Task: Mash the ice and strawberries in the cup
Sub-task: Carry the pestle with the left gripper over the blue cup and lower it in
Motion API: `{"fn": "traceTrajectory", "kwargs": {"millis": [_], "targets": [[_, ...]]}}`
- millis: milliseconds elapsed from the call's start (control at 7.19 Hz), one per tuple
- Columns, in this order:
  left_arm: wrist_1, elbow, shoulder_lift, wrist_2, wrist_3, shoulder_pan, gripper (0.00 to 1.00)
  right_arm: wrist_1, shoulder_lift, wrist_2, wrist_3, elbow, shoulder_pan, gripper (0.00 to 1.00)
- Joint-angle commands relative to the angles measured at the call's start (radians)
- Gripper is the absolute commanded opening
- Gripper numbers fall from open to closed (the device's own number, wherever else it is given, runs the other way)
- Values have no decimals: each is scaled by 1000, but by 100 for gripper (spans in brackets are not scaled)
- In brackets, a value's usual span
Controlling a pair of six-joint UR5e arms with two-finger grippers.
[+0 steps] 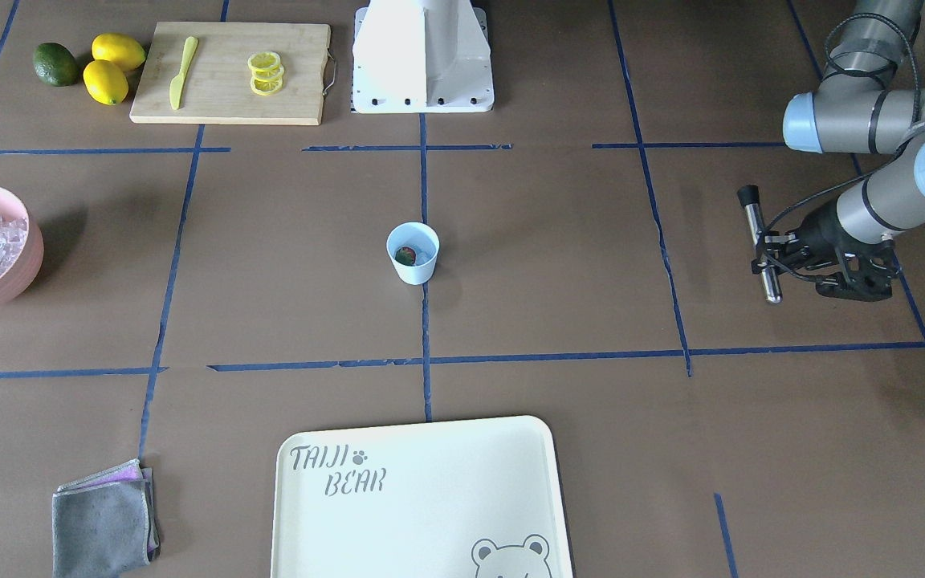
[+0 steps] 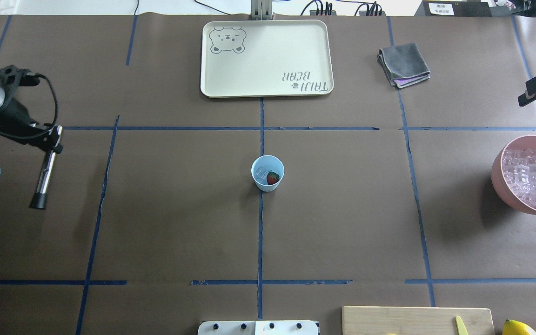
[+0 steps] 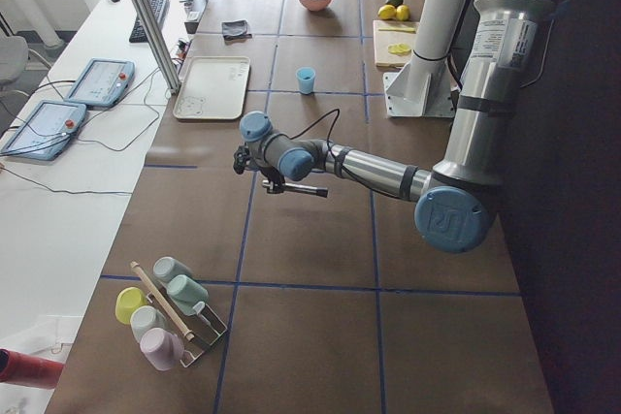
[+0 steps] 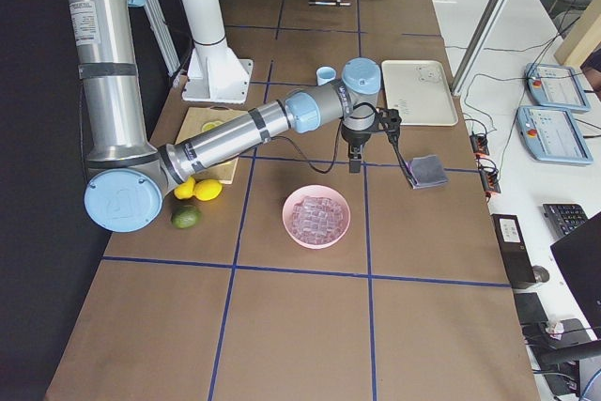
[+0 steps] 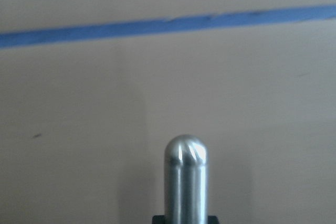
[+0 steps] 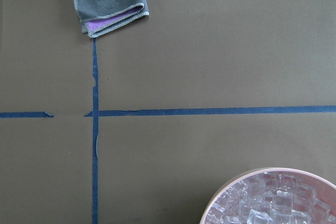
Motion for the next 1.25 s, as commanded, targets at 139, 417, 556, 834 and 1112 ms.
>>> {"fn": "traceTrajectory", "kwargs": {"millis": [139,417,556,834,1112], "targets": [[-30,-196,-217,81,-155,148,0,-1,4,-1,0,-3,0,100],[-291,-231,-255,272,-153,232,0,-1,6,-1,0,-5,0,100],[-481,-216,-257,384,-155,260,0,-1,4,1,0,-2,0,100],[-758,-222,-222,586,-153,300,0,-1,4,-1,0,-2,0,100],[-844,-199,-224,914,3,491,3,-1,6,-1,0,-2,0,100]]}}
